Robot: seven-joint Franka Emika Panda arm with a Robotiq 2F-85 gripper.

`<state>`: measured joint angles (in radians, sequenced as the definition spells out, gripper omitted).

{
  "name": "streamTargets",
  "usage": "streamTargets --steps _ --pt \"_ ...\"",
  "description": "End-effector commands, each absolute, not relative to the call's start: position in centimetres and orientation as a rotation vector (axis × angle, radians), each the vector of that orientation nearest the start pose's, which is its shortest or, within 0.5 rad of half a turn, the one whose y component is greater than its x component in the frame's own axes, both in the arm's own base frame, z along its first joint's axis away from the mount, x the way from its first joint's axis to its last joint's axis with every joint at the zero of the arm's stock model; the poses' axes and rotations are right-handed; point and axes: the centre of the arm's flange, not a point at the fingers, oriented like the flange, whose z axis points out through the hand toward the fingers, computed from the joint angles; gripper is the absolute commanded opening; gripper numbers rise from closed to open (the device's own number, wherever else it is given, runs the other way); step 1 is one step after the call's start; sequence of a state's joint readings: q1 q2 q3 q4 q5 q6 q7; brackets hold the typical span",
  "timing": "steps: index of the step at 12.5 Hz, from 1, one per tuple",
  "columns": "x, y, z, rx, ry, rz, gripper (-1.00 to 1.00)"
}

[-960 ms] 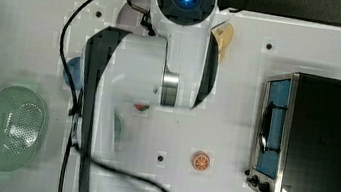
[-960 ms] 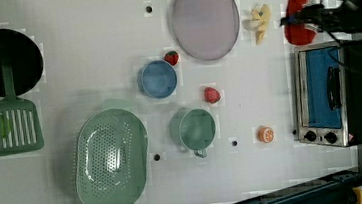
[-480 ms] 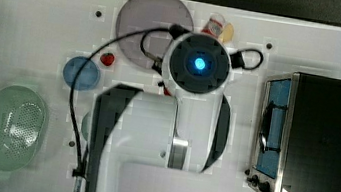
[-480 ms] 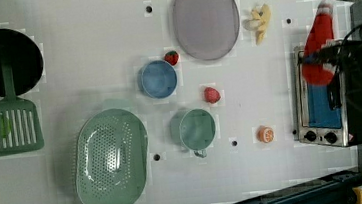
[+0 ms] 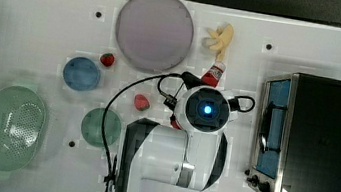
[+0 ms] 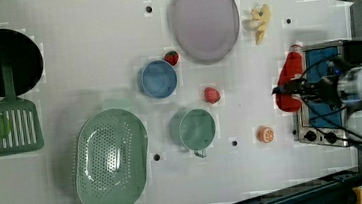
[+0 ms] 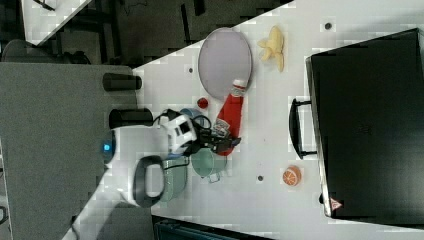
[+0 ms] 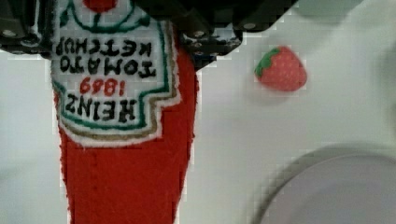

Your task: Pick ketchup from plate and place it on table.

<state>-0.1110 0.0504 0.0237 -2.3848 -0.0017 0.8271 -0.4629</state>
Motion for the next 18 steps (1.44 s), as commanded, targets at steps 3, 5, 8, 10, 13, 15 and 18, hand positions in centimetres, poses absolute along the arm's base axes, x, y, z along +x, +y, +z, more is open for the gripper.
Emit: streamTargets --steps 3,5,8,10,13,15,18 --pt "49.3 -2.9 23.5 -3.069 0.655 0.021 0.74" --pt "49.8 -2.6 23.5 -3.067 0.646 -0.010 1.00" --pt "51.1 -2.5 28.1 -3.046 0.679 -0.136 1.00" --pt "51.6 -2.5 32.3 -2.997 0.834 -0.177 1.00" --pt "52.1 -2.2 38.8 -2.965 0.973 -0.130 1.00" --pt "52.7 -2.2 43.7 -2.952 1.008 -0.139 1.00" --pt "53.2 -2.4 50.1 -2.946 1.047 -0.110 1.00"
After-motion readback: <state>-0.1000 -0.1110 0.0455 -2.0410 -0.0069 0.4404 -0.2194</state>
